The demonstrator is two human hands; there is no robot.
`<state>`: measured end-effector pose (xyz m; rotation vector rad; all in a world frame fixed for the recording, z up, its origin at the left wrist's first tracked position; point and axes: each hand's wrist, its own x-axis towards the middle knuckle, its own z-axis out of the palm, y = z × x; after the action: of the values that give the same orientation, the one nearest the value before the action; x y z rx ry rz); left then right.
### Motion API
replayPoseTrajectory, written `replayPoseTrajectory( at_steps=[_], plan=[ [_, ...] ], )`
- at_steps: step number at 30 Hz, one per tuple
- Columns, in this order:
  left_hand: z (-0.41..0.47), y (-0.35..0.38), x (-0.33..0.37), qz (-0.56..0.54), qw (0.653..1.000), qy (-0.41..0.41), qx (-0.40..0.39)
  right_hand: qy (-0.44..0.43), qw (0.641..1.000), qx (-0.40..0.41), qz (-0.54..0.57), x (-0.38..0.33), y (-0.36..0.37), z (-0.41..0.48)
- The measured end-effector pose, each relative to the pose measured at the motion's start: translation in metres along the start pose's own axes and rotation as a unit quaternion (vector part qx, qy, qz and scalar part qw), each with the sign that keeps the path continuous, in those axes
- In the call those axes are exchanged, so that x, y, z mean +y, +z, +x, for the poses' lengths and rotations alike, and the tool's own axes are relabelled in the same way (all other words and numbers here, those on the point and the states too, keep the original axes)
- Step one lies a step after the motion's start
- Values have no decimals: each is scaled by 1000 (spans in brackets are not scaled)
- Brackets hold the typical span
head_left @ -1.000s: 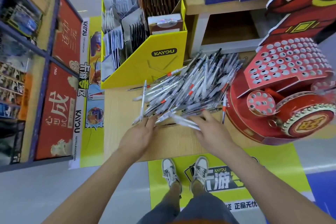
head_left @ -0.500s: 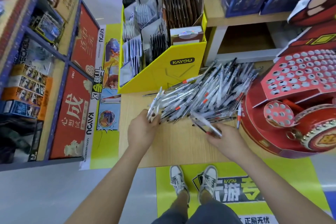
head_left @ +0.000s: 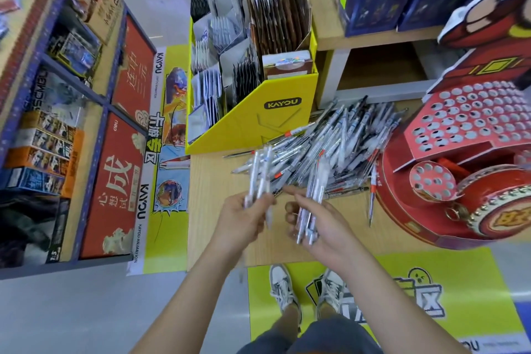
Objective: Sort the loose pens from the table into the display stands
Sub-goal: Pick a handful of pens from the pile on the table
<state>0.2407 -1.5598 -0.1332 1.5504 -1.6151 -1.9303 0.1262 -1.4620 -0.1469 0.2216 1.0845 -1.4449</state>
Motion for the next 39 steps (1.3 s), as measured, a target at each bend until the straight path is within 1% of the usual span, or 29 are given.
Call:
replayPoseTrajectory(
  at_steps=[2,3,4,6,8,10,12,14,16,17,19,21,22,25,27,29,30,31,33,34,36,39],
  plan=[
    [-22,10,8,-52,994,-25,-94,-15,1000,-1,-13,-7,15,-10],
    [-28,12,10,-66,989,-31,-127,-26,999,-2,-32,-11,20,-15],
    [-32,14,14,-76,985,-37,-149,-39,998,-9,-52,-14,24,-20],
    [-36,14,21,-77,982,-43,-169,-66,995,-27,-66,-20,26,-28],
    [-40,16,31,-69,983,-36,-167,-97,993,-12,-59,-26,29,-33],
    [-45,20,41,-81,985,-22,-149,-123,992,29,-20,-34,31,-38],
    [-51,26,53,-134,982,-5,-131,-138,988,45,45,-45,30,-45],
    [-52,30,67,-227,966,-11,-120,-158,985,44,62,-55,24,-55],
    [-50,35,83,-312,943,-15,-118,-184,982,42,-10,-60,19,-68],
    [-48,38,90,-334,936,-6,-113,-198,978,41,-57,-58,18,-75],
    [-46,49,104,-351,931,21,-94,-222,965,34,-136,-51,20,-85],
    [-46,62,111,-343,935,31,-80,-247,943,39,-220,-44,22,-92],
    [-46,68,113,-332,939,31,-79,-256,935,39,-243,-43,23,-94],
    [-45,77,115,-323,942,29,-85,-250,936,20,-248,-49,16,-102],
    [-40,74,122,-359,929,32,-84,-227,938,5,-261,-52,7,-109],
    [-32,67,131,-384,918,56,-81,-209,944,5,-254,-50,-4,-115],
    [-30,63,135,-373,922,70,-83,-207,950,9,-232,-49,-8,-118],
    [-29,60,135,-337,934,80,-89,-211,957,11,-197,-49,-12,-121],
    [-35,62,128,-204,967,84,-124,-223,969,18,-108,-54,-17,-125],
    [-41,66,119,-138,975,79,-153,-233,969,26,-76,-59,-18,-128],
    [-60,80,102,-61,970,75,-223,-261,962,60,-46,-68,-21,-134],
    [-88,105,86,-15,947,113,-301,-309,946,98,-30,-75,-32,-141]
  ],
)
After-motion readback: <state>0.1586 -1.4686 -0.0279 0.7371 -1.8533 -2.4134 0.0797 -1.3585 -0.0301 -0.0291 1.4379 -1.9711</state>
